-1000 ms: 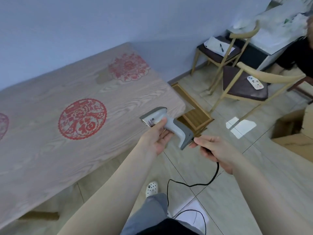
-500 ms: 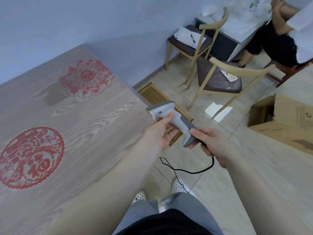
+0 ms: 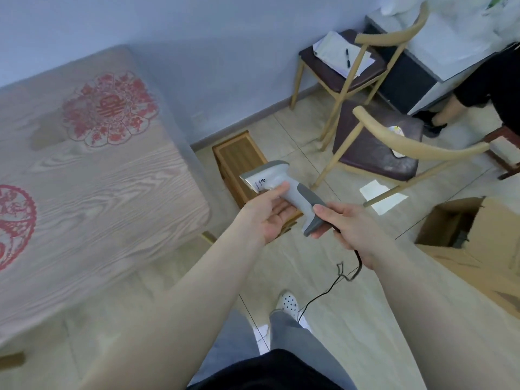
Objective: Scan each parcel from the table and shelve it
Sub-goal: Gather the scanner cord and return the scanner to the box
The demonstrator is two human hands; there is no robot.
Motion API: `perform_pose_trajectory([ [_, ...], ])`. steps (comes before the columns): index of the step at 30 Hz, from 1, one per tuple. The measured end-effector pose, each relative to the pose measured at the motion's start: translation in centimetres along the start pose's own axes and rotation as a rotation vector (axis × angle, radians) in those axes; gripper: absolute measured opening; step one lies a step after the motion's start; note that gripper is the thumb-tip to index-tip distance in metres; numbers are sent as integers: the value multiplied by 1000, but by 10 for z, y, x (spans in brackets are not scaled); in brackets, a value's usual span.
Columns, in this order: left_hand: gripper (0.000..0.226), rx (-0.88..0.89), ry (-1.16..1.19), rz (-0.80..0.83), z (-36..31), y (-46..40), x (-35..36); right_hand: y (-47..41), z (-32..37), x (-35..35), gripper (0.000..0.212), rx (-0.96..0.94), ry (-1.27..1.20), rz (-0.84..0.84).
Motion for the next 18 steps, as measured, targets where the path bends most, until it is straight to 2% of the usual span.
perform_pose_trajectory([
  [5,28,33,65,-37,0,-18,25,-38,1,-15,28,-1,17,78],
  [10,35,50,119,-82,-19,-55,34,-76,5,2,29,36,-13,132],
  [15,10,40,126,-109,-40,-98,48,-122,7,23,27,72,-6,124],
  [18,7,56,139,-143,-57,-125,58,-154,6,31,25,141,-7,135],
])
Point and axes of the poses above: each hand's wrist, its own y-axis away from the middle knuckle, its own x-axis out of the palm, z = x × y, the point moved 8 cm from there along -y, towards the middle knuckle, and after that the axes turned 15 degrees about -z, right-handed, at the moved point
